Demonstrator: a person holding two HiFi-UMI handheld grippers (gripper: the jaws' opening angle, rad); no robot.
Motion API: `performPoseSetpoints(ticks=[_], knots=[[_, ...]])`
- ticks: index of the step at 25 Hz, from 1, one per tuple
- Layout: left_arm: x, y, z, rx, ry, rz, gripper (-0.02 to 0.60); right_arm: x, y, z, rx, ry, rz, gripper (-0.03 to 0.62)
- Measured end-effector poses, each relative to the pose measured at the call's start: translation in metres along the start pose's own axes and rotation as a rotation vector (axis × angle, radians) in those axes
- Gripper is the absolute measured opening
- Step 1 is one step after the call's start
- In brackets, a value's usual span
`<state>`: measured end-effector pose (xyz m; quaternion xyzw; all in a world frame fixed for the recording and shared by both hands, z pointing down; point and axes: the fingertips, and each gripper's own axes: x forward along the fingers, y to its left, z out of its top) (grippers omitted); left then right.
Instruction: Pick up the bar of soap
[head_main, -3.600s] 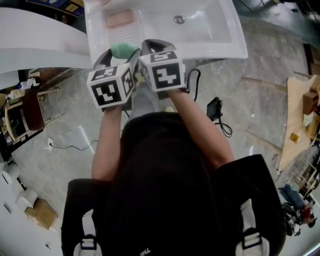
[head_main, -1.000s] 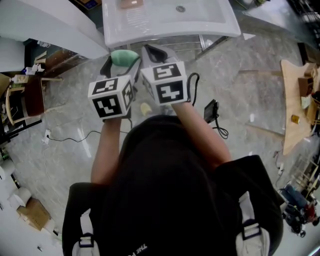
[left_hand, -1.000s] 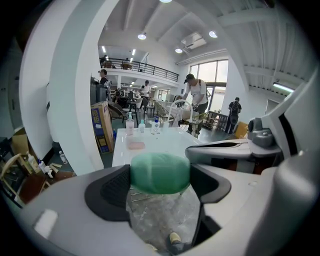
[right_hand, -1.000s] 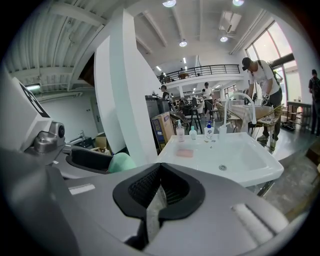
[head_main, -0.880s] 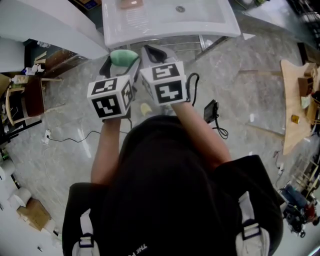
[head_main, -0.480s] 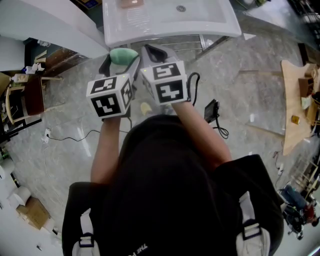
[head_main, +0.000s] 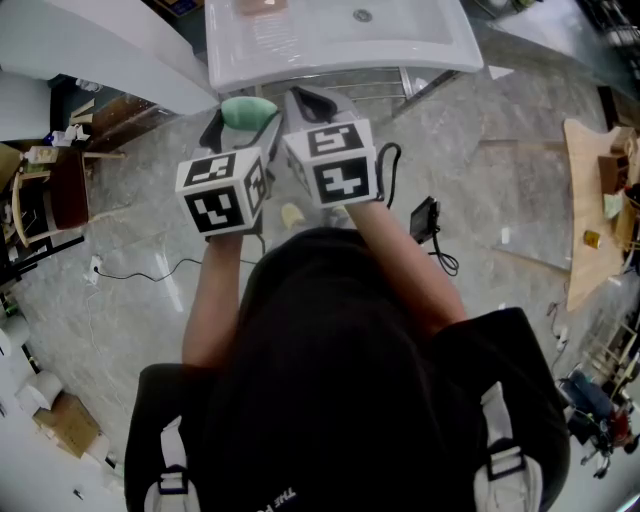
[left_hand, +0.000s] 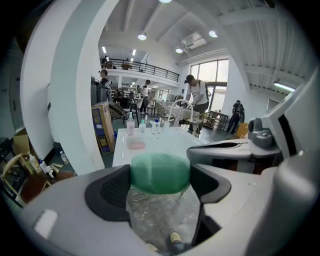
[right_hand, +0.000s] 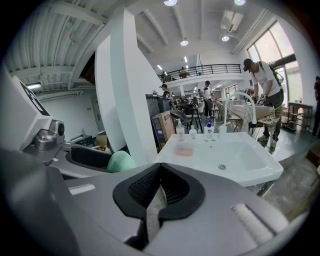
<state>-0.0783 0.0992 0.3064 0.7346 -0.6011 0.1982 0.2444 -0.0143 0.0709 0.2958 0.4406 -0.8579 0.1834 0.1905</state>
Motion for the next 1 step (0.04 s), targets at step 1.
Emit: performPoseSetpoints(ticks=[1], knots=[[-0.0003,-0.0004,-0.0006,0.0,0.001,0.001,0.379,-0.0006,0.0,0.0001,-0.001,0.0,0.001,0.014]])
